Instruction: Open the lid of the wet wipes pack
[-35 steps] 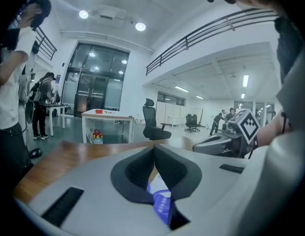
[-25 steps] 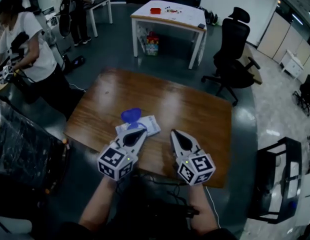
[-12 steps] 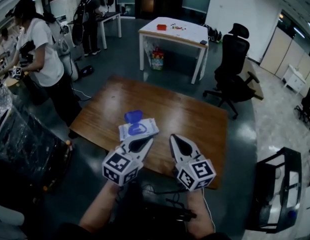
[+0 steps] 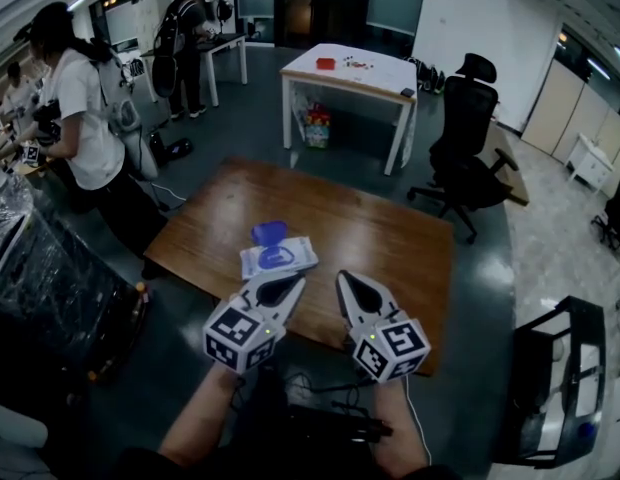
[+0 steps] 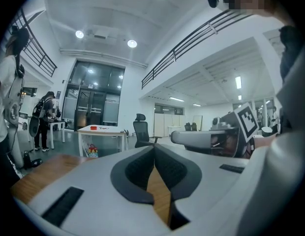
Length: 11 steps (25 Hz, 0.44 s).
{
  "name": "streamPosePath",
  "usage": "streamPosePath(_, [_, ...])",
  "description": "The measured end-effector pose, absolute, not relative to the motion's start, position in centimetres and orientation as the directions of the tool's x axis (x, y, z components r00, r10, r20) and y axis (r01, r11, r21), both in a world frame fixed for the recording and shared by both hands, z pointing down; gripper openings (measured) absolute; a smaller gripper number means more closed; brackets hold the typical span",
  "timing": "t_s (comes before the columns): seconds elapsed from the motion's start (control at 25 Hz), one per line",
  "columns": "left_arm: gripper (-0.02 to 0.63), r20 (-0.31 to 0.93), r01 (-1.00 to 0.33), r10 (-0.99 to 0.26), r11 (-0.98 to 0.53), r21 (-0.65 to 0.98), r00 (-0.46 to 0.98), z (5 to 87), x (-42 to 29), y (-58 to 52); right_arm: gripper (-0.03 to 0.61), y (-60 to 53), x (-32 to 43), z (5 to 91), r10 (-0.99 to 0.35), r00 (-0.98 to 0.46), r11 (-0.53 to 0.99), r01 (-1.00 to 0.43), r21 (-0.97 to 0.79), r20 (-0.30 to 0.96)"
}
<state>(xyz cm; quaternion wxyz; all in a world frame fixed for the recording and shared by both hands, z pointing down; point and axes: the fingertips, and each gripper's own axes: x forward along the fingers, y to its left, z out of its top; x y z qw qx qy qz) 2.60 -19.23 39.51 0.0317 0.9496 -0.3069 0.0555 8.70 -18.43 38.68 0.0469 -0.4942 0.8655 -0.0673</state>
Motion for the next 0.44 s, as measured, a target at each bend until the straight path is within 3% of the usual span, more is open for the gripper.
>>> streamPosePath(0.44, [0.002, 0.126, -0.575, -0.568, -0.818, 0.024, 0.813, 39.2, 4.2, -17.5, 0.009, -16.2, 9.3, 38.8, -0.853, -0.522, 0.517, -0.843, -0.148, -0.007])
